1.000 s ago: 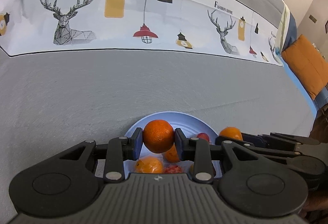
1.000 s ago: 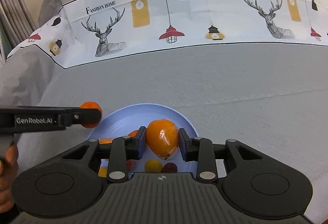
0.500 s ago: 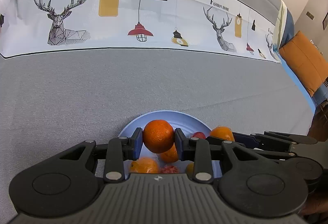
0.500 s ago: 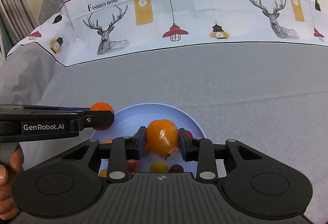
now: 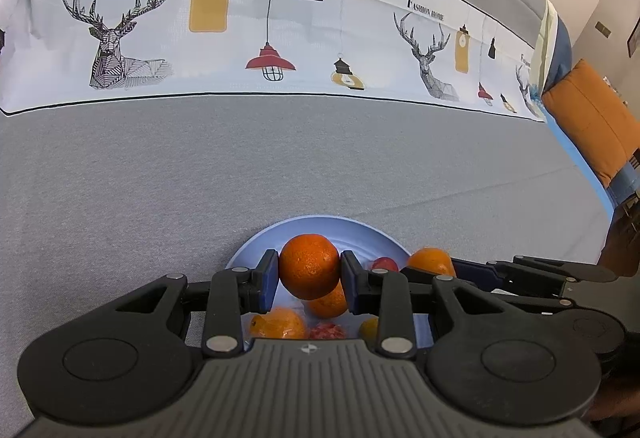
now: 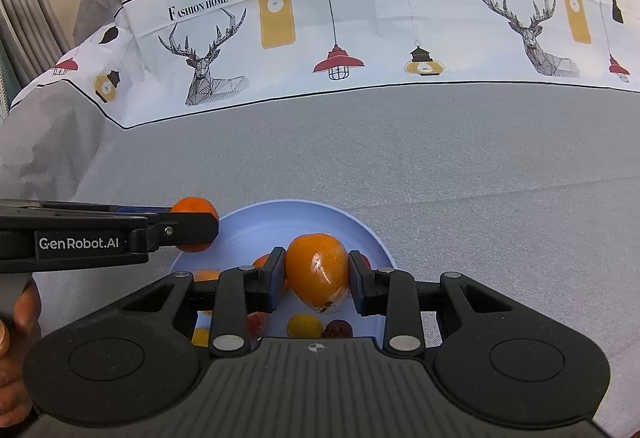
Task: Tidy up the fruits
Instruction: 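Carry the mandarin with the left tool while the right tool carries the orange fruit over the plate, then open the left tool releasing the mandarin while the right tool releases the orange fruit into the plate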
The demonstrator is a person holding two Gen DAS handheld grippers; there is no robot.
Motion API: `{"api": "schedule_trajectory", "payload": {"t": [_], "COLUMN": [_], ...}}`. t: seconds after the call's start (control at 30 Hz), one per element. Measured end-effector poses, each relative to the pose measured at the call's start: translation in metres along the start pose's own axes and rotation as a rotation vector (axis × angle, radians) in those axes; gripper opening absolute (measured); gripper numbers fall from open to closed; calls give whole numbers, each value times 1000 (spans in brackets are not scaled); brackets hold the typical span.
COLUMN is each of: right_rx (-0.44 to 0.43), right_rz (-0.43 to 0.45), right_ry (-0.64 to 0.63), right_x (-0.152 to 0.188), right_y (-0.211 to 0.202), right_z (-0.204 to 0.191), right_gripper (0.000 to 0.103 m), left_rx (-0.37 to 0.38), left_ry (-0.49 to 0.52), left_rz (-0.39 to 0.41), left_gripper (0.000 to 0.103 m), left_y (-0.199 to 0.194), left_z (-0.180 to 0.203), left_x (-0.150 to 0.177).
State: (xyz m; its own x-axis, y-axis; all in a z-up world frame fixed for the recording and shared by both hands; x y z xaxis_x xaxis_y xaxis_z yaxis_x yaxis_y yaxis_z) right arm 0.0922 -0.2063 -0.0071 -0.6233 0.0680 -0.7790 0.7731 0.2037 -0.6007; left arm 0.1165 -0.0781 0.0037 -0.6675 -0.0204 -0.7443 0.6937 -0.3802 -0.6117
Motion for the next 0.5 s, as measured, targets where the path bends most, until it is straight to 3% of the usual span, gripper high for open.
{"api": "schedule_trajectory", "payload": {"t": [0.5], "right_rx": [1], "right_rz": [4], "right_ry": [-12], "right_x": [0], "right_y": [-1], "right_z": [-2], "right_gripper": [35], "left_rx": [15], "left_ry": [-6], "left_rz": [4], "left_gripper": [36], "left_y": [-2], "left_z": [1], "left_x": [-1]}}
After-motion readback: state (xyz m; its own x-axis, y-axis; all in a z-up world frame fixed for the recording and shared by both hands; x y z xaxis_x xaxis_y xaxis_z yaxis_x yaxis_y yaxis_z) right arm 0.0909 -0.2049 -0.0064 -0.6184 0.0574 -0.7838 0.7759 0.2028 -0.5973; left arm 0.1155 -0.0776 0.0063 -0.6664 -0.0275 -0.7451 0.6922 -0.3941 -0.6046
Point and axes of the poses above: each gripper's, at about its wrist camera, not at the fingertips, and y roughly the way its jaws point, z to its right, x to its underside, the point moved 7 cm from there along y, roughly the way its jaws point, and after that the axes turned 11 degrees about z, right-handed, at the moved point
